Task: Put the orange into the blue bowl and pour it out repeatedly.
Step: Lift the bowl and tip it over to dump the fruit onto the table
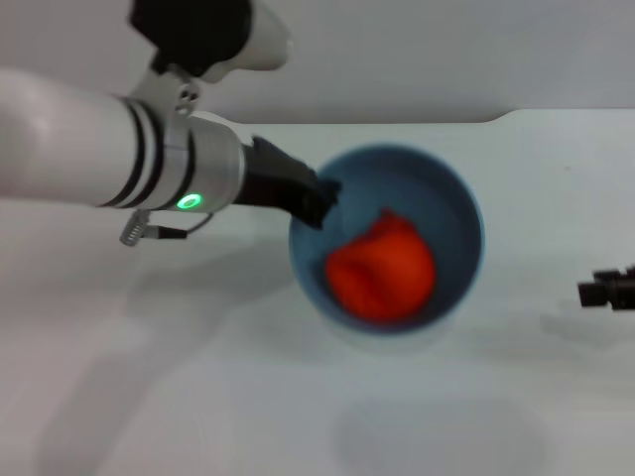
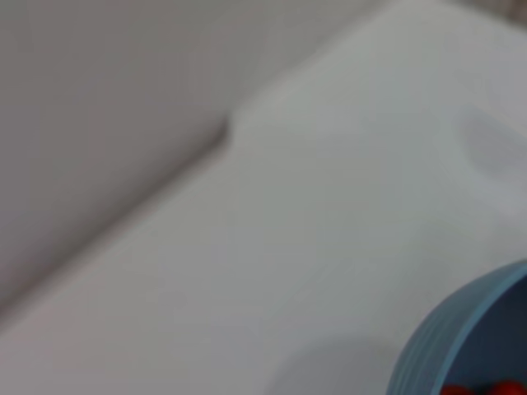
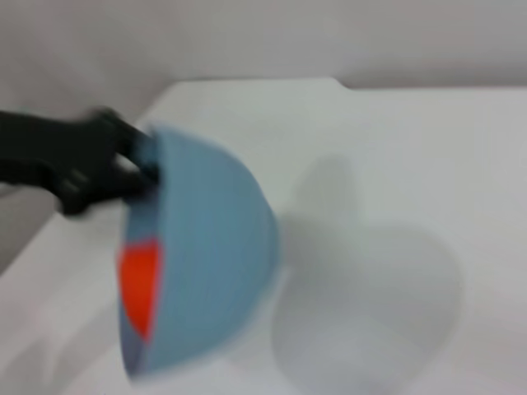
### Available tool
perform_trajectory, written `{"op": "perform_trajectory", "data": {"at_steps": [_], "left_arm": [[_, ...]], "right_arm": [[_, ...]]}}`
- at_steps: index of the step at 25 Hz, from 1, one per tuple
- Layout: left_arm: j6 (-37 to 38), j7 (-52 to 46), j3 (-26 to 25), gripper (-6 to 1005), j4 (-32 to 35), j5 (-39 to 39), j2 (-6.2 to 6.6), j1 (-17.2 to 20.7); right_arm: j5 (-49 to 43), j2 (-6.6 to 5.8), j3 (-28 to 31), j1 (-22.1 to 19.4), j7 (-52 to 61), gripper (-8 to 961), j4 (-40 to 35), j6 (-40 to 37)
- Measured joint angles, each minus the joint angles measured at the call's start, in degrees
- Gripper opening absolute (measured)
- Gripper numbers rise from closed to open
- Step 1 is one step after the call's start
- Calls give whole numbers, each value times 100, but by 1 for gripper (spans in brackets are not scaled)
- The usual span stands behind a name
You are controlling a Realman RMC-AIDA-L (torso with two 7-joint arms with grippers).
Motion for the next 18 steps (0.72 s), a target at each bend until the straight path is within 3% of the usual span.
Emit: {"op": "perform_trajectory", "data": {"at_steps": [4, 8, 12, 18], "left_arm": [[-1385, 514, 679, 0, 656, 594, 10, 886], [-2725, 940, 1736, 0, 717, 1641, -3, 1389], [-4094, 1011, 2477, -1, 437, 2499, -21, 1603], [-6213, 2000, 3118, -1, -415, 2537, -41, 1675]], "right_arm": [[-222, 37, 177, -129, 12, 449, -1, -8], [-274, 54, 273, -184, 14, 449, 114, 49], [-279, 55, 334, -222, 16, 448, 158, 56], [-285, 64, 526, -251, 26, 448, 316, 56]]}}
